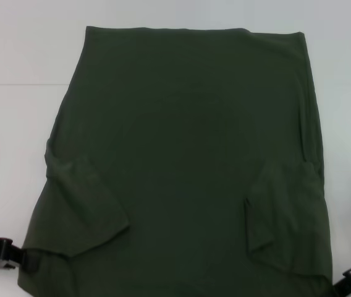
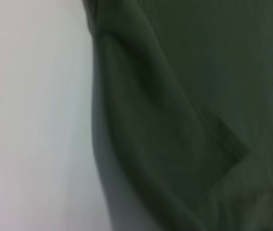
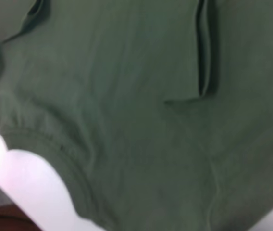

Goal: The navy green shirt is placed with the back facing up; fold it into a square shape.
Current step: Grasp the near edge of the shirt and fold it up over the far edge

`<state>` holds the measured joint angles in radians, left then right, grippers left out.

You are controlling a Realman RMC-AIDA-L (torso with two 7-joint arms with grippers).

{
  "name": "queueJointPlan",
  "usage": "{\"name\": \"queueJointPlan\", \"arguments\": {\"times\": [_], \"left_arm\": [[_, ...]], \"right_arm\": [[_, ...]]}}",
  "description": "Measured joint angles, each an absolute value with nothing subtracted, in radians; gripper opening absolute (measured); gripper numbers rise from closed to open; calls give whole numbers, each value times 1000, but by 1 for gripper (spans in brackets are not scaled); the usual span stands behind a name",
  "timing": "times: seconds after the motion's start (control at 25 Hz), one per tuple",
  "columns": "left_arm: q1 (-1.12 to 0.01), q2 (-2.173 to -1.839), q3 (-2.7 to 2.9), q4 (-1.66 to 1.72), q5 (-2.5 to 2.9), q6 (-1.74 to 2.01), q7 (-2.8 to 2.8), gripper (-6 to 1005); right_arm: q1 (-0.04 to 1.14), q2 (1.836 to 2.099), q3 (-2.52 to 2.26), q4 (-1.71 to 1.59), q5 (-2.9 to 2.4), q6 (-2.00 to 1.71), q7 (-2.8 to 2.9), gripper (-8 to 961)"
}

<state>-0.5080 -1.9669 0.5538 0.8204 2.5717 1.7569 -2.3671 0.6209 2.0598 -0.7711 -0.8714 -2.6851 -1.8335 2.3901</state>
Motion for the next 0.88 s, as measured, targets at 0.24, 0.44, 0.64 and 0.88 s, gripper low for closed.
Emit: {"name": "queueJointPlan", "arguments": {"times": [0.24, 0.44, 0.64, 0.88], "left_arm": [[-501, -1950, 554, 782, 2569, 1843, -2367, 26], [-493, -1947, 554, 755, 2569, 1929, -2352, 26], [-493, -1946, 556, 686, 2568, 2005, -2317, 26], [-493, -1946, 555, 650, 2567, 2017, -2305, 25]], "right_arm": [[606, 2043, -766, -871, -2684, -1916, 2311, 56], [585, 2029, -769, -859, -2689, -1969, 2249, 62], [562, 2000, -776, -810, -2693, -1982, 2198, 67], [558, 1974, -767, -753, -2690, -1982, 2166, 74]]}}
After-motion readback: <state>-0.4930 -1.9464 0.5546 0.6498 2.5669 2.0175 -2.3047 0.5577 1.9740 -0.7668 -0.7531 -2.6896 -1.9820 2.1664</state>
